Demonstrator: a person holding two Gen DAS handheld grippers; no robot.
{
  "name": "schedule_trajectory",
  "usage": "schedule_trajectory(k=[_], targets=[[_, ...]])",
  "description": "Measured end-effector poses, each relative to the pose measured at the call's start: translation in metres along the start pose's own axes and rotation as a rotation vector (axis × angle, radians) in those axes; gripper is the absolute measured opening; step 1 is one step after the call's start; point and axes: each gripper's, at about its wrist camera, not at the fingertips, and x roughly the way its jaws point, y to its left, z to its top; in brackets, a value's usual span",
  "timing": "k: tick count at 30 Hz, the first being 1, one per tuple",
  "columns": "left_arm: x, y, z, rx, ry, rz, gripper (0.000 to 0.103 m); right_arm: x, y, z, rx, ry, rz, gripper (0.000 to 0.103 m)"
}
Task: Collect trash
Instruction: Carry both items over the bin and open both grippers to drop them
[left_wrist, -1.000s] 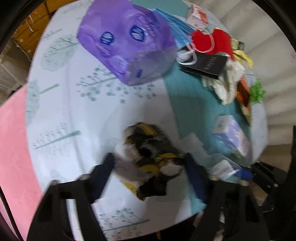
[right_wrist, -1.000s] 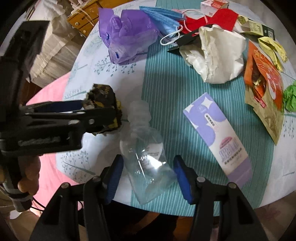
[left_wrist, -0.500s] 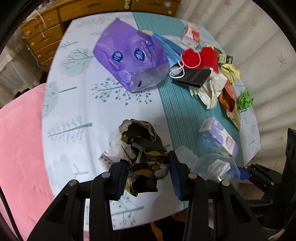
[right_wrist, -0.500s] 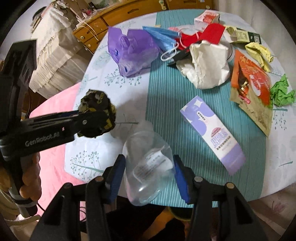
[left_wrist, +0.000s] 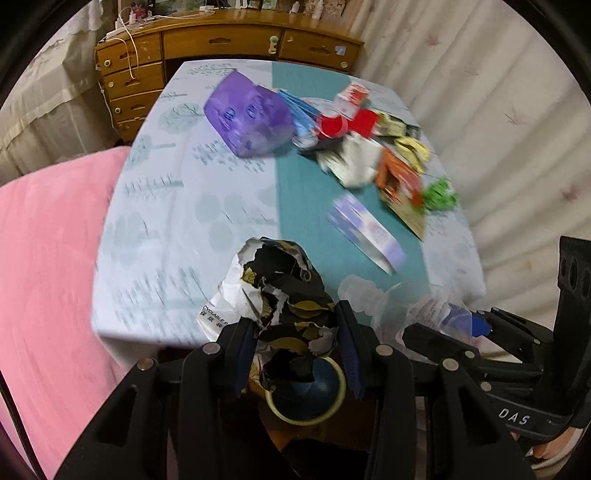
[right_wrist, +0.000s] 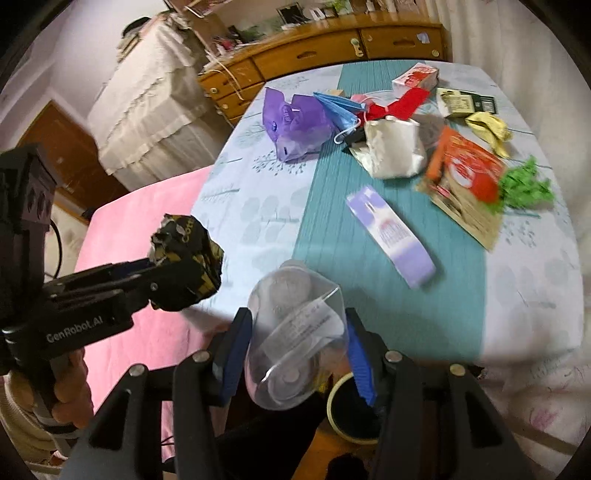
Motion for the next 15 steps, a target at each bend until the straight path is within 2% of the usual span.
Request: schedule_trajectory(k=[3, 7, 11, 15], targets=[[-0.001, -0.018, -0.032, -0.009, 0.006, -0.006, 0.039, -0.023, -0.014, -0.033, -0.012, 0.004, 0.016, 0.050], [0.012, -0.045, -0.080, -0.005, 0.074, -0.011, 0.039, -0.033, -0.041, -0.082, 0.008, 0.057, 0.006, 0.050], [0.036, -0.067, -0.123, 0.049, 0.160, 0.014, 0.039, -0.023, -0.069, -0.122, 0.071, 0.123, -0.010, 0.050], [0.067, -0.072, -0.153, 0.085, 0.231, 0.030, 0.040, 0.003, -0.096, -0.161, 0.160, 0.177, -0.039, 0.050]])
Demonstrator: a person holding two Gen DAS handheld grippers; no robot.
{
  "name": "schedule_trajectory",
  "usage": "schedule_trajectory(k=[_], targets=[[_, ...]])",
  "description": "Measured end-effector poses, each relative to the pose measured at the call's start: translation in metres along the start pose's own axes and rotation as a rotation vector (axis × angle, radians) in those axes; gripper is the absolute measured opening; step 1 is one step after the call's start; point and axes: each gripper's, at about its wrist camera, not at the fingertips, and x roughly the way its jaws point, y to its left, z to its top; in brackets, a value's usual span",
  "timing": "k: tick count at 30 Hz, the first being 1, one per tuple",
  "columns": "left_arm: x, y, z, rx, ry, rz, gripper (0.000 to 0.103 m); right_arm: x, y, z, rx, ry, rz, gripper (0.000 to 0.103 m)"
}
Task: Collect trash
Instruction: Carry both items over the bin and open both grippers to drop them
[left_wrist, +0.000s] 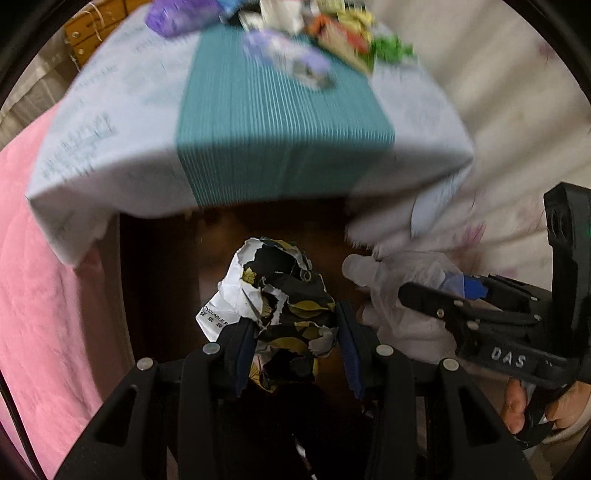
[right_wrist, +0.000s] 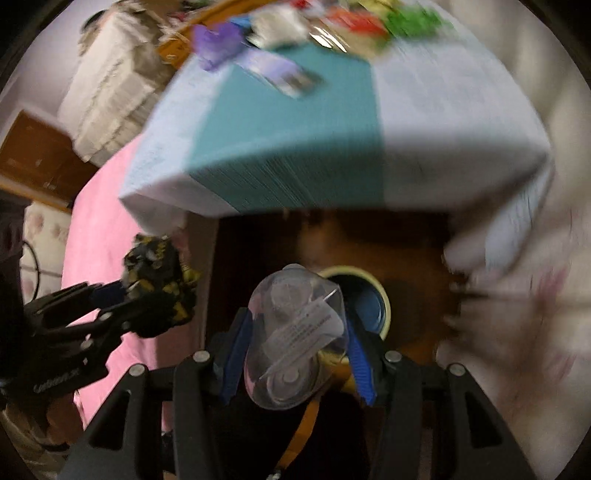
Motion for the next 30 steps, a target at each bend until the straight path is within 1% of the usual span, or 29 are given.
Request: schedule_trajectory(k=[4, 8, 9, 10, 11, 12, 14, 15, 16, 20, 23, 25, 28, 30], targets=[[0.058, 0.003, -0.015, 0.018, 0.050, -0.001, 0.040, 0.050, -0.031, -0.027, 0.117, 0.035, -0.032, 0.050], [0.148, 0.014, -0.029, 0.042, 0.092, 0.014, 0.040, 0.120, -0.059, -0.051, 0.204, 0.056, -0.057, 0.050], [0.164, 0.016, -0.031, 0.046, 0.095, 0.015, 0.040, 0.139, -0.067, -0.057, 0.221, 0.057, -0.055, 0.050], [0.187, 0.019, -0.033, 0.051, 0.102, 0.017, 0.040, 0.161, -0.075, -0.061, 0.239, 0.059, -0.058, 0.050], [0.218, 0.023, -0.037, 0.058, 0.109, 0.021, 0.040, 0.184, -0.082, -0.065, 0.255, 0.064, -0.063, 0.050], [0.234, 0.026, -0.039, 0.061, 0.111, 0.022, 0.040, 0.206, -0.089, -0.069, 0.269, 0.070, -0.069, 0.050], [0.284, 0.034, -0.046, 0.067, 0.121, 0.033, 0.040, 0.256, -0.104, -0.076, 0.281, 0.078, -0.100, 0.050], [0.298, 0.037, -0.047, 0.066, 0.125, 0.033, 0.040, 0.278, -0.110, -0.079, 0.282, 0.082, -0.117, 0.051], [0.323, 0.041, -0.051, 0.067, 0.131, 0.040, 0.041, 0.295, -0.115, -0.086, 0.283, 0.087, -0.132, 0.051], [0.383, 0.045, -0.057, 0.074, 0.146, 0.057, 0.041, 0.359, -0.131, -0.094, 0.295, 0.122, -0.168, 0.052], [0.419, 0.054, -0.068, 0.097, 0.162, 0.081, 0.043, 0.394, -0.137, -0.103, 0.254, 0.148, -0.180, 0.053], [0.431, 0.059, -0.072, 0.106, 0.171, 0.087, 0.045, 0.410, -0.141, -0.109, 0.228, 0.177, -0.197, 0.055], [0.440, 0.059, -0.076, 0.134, 0.167, 0.083, 0.048, 0.422, -0.144, -0.115, 0.215, 0.191, -0.160, 0.055], [0.440, 0.061, -0.077, 0.136, 0.176, 0.080, 0.050, 0.421, -0.142, -0.116, 0.208, 0.182, -0.167, 0.055]])
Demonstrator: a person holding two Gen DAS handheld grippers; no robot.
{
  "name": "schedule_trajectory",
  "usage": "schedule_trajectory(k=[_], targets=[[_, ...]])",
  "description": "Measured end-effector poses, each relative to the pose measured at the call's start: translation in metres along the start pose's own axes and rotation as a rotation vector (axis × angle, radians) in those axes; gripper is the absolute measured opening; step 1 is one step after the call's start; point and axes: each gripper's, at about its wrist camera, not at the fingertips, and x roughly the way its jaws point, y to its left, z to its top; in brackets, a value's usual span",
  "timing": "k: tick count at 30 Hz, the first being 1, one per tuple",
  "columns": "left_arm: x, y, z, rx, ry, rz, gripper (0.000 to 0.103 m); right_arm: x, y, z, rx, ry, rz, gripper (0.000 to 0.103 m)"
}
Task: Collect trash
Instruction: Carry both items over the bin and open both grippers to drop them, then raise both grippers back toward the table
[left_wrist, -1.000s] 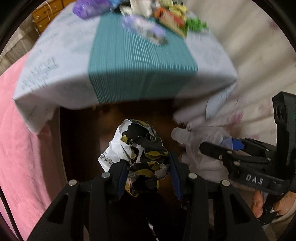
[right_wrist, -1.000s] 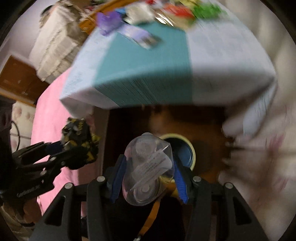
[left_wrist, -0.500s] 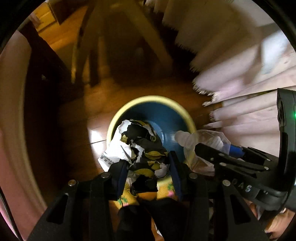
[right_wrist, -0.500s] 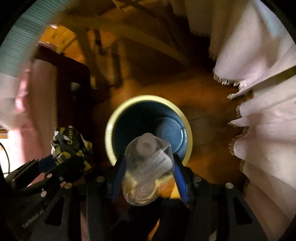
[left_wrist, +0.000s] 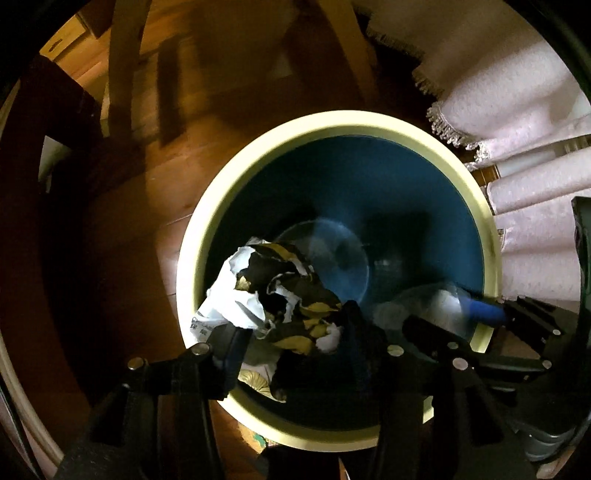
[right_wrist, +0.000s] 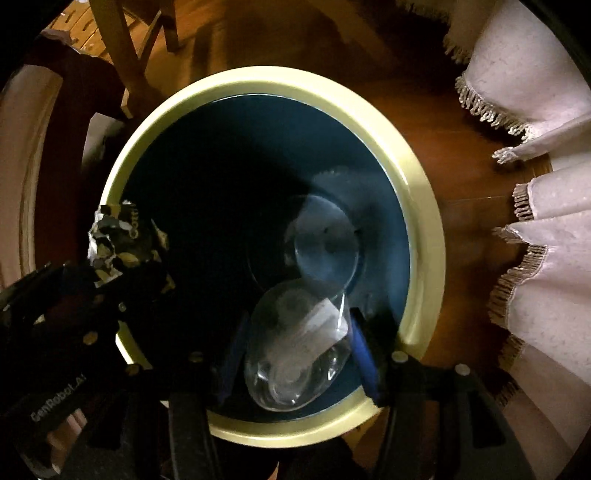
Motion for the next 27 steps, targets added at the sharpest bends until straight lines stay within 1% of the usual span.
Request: schedule_trajectory(k=[1, 3, 4, 5, 6, 7, 8, 11, 13, 16, 18, 19, 21, 22, 23, 25, 27], targets=[[0.000, 0.001, 0.000, -0.005, 0.004, -0.003, 0.053, -0.001, 0.001, -0.001, -0.006, -0.009, -0.003, 0.055], [-0.005, 0.004, 0.000, -0.032, -0.004, 0.017, 0.072, -0.006, 0.003, -0.003, -0.008, -0.030, -0.016, 0.055], [-0.005, 0.007, -0.001, -0.043, -0.009, 0.015, 0.078, -0.010, 0.003, -0.004, -0.005, -0.045, -0.020, 0.055], [-0.010, 0.011, -0.001, -0.066, -0.019, 0.007, 0.091, -0.013, 0.002, -0.004, -0.003, -0.053, -0.019, 0.056], [-0.013, 0.012, -0.002, -0.075, -0.025, 0.004, 0.095, -0.017, 0.002, -0.004, -0.001, -0.060, -0.013, 0.060], [-0.018, 0.014, -0.003, -0.085, -0.037, 0.003, 0.095, -0.021, 0.002, -0.005, 0.000, -0.068, -0.006, 0.065], [-0.024, 0.015, -0.004, -0.091, -0.050, 0.003, 0.095, -0.024, 0.001, -0.005, -0.001, -0.074, -0.004, 0.073], [-0.044, 0.017, -0.006, -0.091, -0.087, 0.022, 0.095, -0.040, 0.007, -0.007, -0.014, -0.096, 0.002, 0.074], [-0.057, 0.017, -0.007, -0.090, -0.102, 0.032, 0.095, -0.052, 0.011, -0.009, -0.021, -0.109, -0.009, 0.074], [-0.090, 0.019, -0.011, -0.091, -0.128, 0.043, 0.095, -0.080, 0.016, -0.013, -0.005, -0.135, -0.010, 0.074], [-0.125, 0.019, -0.013, -0.090, -0.158, 0.054, 0.095, -0.105, 0.020, -0.017, 0.015, -0.160, -0.003, 0.074], [-0.136, 0.020, -0.013, -0.091, -0.168, 0.054, 0.095, -0.120, 0.023, -0.019, 0.024, -0.175, -0.001, 0.074], [-0.179, 0.019, -0.015, -0.097, -0.203, 0.057, 0.095, -0.154, 0.030, -0.024, 0.041, -0.209, 0.006, 0.074], [-0.193, 0.021, -0.015, -0.098, -0.212, 0.057, 0.095, -0.178, 0.034, -0.028, 0.053, -0.226, 0.006, 0.074], [-0.221, 0.021, -0.016, -0.098, -0.234, 0.058, 0.095, -0.192, 0.037, -0.029, 0.061, -0.236, 0.007, 0.074], [-0.260, 0.022, -0.018, -0.098, -0.263, 0.056, 0.095, -0.235, 0.047, -0.034, 0.085, -0.268, 0.016, 0.074], [-0.305, 0.023, -0.021, -0.097, -0.297, 0.047, 0.095, -0.268, 0.053, -0.038, 0.098, -0.295, 0.029, 0.074]])
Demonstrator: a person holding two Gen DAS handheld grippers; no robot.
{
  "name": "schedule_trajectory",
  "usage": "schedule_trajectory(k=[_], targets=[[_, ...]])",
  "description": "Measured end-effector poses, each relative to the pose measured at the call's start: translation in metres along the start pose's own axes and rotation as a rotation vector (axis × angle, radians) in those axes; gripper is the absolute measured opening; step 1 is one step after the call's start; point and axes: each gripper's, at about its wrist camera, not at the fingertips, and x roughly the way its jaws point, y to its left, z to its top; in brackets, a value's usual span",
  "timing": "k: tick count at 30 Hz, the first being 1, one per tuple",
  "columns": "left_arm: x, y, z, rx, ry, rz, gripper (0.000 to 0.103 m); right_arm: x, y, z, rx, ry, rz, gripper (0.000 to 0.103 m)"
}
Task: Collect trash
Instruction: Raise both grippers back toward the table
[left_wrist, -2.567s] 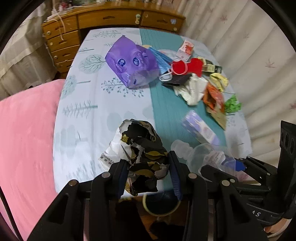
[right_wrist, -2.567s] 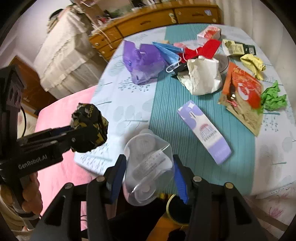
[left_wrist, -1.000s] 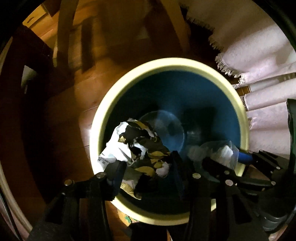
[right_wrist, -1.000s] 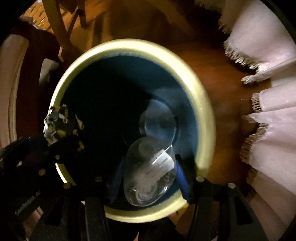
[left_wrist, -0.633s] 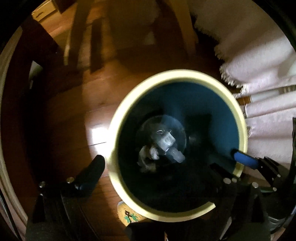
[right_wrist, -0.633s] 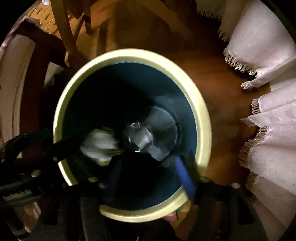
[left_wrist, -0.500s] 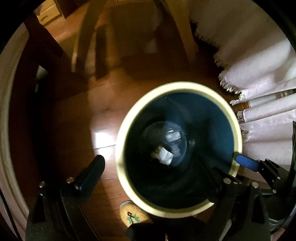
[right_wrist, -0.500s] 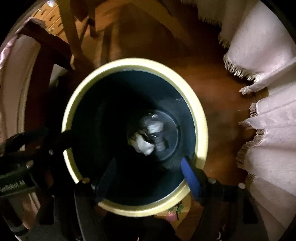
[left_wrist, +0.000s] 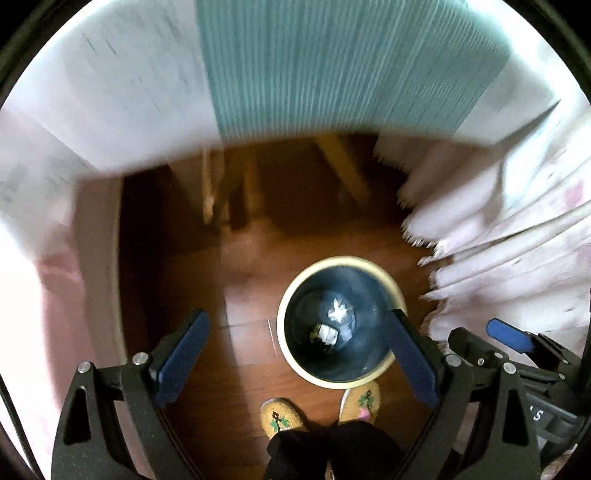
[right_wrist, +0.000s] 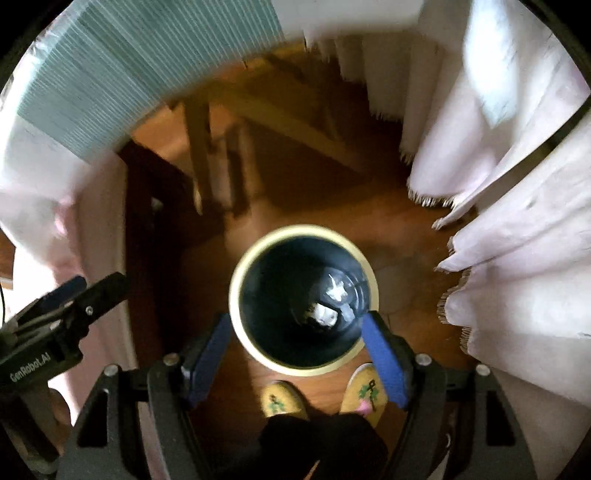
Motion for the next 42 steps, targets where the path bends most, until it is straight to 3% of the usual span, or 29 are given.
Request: schedule_trajectory(k=[12, 18, 22, 28, 35, 42], targets=[[-0.214, 0.012, 0.073, 0.033, -0.237, -0.049, 0.095, -0.207, 0.084, 0.041, -0.060, -0.199, 0.022, 0.074], [-0.288, 0.016, 0.111, 0.034, -0.332, -0.092, 0.095, -0.283, 0.111, 0.062, -0.080, -0.330, 0.010, 0.074], [-0.319, 0.010, 0.131, 0.061, -0.399, -0.082, 0.095, -0.323, 0.123, 0.079, -0.075, -0.397, -0.006, 0.074], [-0.340, -0.003, 0.155, 0.099, -0.446, -0.064, 0.095, -0.356, 0.138, 0.097, -0.104, -0.462, -0.037, 0.074], [-0.328, -0.014, 0.190, 0.077, -0.394, -0.038, 0.095, -0.361, 0.141, 0.124, -0.137, -0.485, -0.041, 0.074], [-0.269, -0.013, 0.245, -0.026, -0.264, -0.057, 0.095, -0.330, 0.126, 0.177, -0.151, -0.445, -0.024, 0.074]])
